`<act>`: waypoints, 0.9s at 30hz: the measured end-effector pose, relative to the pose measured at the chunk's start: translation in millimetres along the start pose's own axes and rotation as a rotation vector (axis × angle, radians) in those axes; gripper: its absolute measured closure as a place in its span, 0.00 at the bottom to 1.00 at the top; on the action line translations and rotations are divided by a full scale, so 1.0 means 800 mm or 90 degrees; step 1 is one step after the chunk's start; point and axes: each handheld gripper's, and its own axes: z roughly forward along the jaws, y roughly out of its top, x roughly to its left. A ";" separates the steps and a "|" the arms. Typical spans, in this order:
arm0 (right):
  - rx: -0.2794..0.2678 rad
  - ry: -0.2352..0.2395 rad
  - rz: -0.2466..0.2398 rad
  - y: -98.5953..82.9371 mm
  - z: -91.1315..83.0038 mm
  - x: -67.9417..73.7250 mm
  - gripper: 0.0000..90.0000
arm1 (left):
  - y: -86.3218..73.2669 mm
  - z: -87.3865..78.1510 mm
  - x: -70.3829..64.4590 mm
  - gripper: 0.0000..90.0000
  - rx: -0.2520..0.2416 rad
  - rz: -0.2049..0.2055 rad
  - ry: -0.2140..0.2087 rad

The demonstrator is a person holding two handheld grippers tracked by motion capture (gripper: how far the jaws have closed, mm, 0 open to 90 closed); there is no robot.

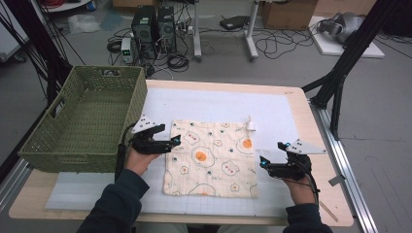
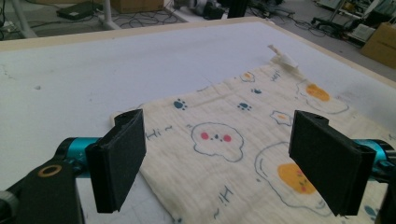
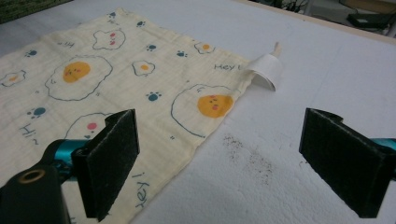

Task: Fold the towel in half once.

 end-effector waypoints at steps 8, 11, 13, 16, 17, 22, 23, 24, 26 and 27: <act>0.001 0.003 0.016 -0.004 -0.003 -0.004 0.13 | 0.017 0.021 0.005 0.22 0.028 0.018 0.015; 0.000 0.004 0.018 -0.005 -0.004 -0.005 0.13 | 0.023 0.027 0.009 0.23 0.034 0.021 0.015; 0.003 0.004 0.015 -0.006 -0.003 -0.006 0.13 | 0.026 0.032 0.013 0.23 0.038 0.019 0.022; 0.011 0.007 0.016 -0.008 0.001 -0.007 0.13 | 0.030 0.037 0.019 0.24 0.041 0.010 0.029; 0.011 0.007 0.017 -0.007 0.001 -0.006 0.13 | 0.031 0.039 0.021 0.23 0.048 0.016 0.031; 0.009 0.012 0.017 -0.007 0.003 -0.005 0.13 | 0.034 0.054 0.034 0.27 0.073 0.007 0.057; 0.011 0.013 0.017 -0.007 0.003 -0.005 0.13 | 0.035 0.057 0.037 0.28 0.082 0.009 0.066; 0.015 0.014 0.018 -0.008 0.004 -0.005 0.13 | 0.034 0.060 0.039 0.30 0.082 0.007 0.076; 0.018 0.014 0.019 -0.008 0.005 -0.006 0.13 | 0.035 0.067 0.047 0.35 0.098 -0.002 0.101; 0.021 0.014 0.018 -0.008 0.005 -0.006 0.13 | 0.035 0.070 0.049 0.36 0.104 -0.003 0.108</act>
